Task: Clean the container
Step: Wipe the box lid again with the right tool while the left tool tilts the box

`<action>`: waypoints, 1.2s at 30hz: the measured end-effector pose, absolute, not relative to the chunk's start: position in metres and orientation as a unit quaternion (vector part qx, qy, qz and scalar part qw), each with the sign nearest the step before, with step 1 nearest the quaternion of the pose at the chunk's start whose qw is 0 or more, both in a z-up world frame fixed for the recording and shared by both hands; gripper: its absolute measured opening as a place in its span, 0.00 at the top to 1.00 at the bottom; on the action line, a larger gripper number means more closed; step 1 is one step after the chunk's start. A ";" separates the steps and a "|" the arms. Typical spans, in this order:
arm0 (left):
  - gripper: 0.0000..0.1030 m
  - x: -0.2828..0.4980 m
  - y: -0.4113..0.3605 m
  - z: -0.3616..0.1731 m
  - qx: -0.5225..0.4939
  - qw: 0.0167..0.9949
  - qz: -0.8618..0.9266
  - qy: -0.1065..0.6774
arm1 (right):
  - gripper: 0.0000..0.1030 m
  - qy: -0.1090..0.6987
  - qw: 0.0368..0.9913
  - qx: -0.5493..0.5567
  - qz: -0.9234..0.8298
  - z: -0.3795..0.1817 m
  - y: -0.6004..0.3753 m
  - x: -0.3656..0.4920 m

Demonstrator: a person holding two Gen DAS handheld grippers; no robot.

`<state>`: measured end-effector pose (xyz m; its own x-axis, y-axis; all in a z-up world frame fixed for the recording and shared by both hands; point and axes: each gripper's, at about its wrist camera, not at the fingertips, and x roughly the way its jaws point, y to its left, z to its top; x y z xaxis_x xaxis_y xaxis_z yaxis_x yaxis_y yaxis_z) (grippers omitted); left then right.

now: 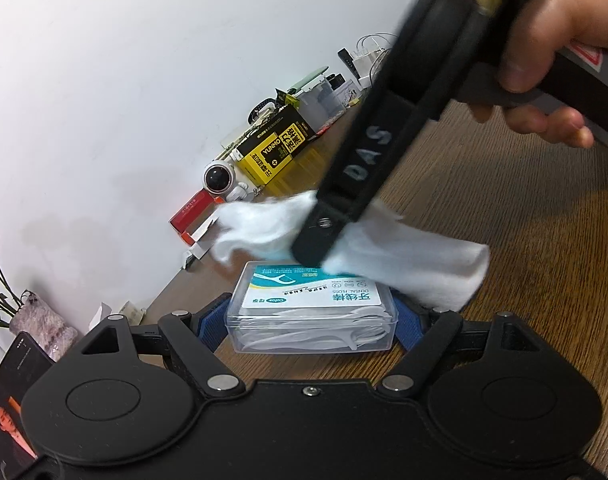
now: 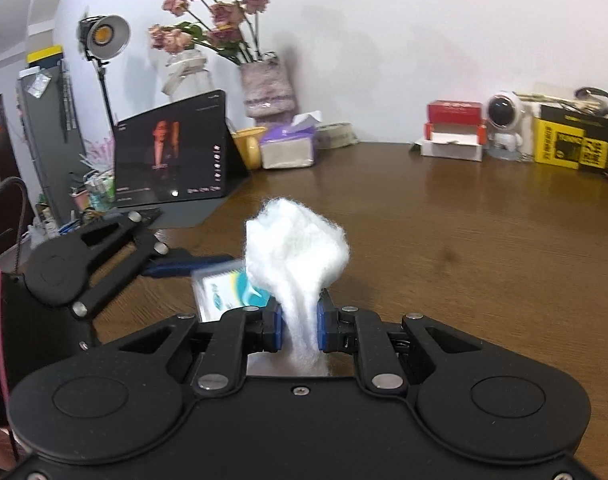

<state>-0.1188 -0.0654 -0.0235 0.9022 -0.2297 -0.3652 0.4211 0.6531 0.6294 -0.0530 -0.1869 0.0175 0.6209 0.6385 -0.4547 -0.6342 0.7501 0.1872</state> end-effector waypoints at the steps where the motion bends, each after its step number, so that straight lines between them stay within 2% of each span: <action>1: 0.22 -0.119 -0.065 -0.024 0.375 0.900 -0.181 0.128 | 0.84 0.256 0.901 0.006 0.350 0.015 -0.190 -0.054; 9: 0.22 -0.118 -0.066 -0.024 0.375 0.900 -0.181 0.127 | 0.84 0.269 0.896 0.003 0.353 0.001 -0.202 -0.081; 18: 0.22 -0.120 -0.065 -0.027 0.376 0.900 -0.180 0.126 | 0.84 0.243 0.886 -0.008 0.394 0.017 -0.178 -0.089; 27: 0.22 -0.124 -0.066 -0.027 0.377 0.898 -0.188 0.123 | 0.84 0.222 0.893 -0.017 0.392 0.035 -0.163 -0.072; 36: 0.22 -0.127 -0.067 -0.027 0.375 0.899 -0.191 0.127 | 0.84 0.229 0.904 -0.007 0.362 0.028 -0.174 -0.053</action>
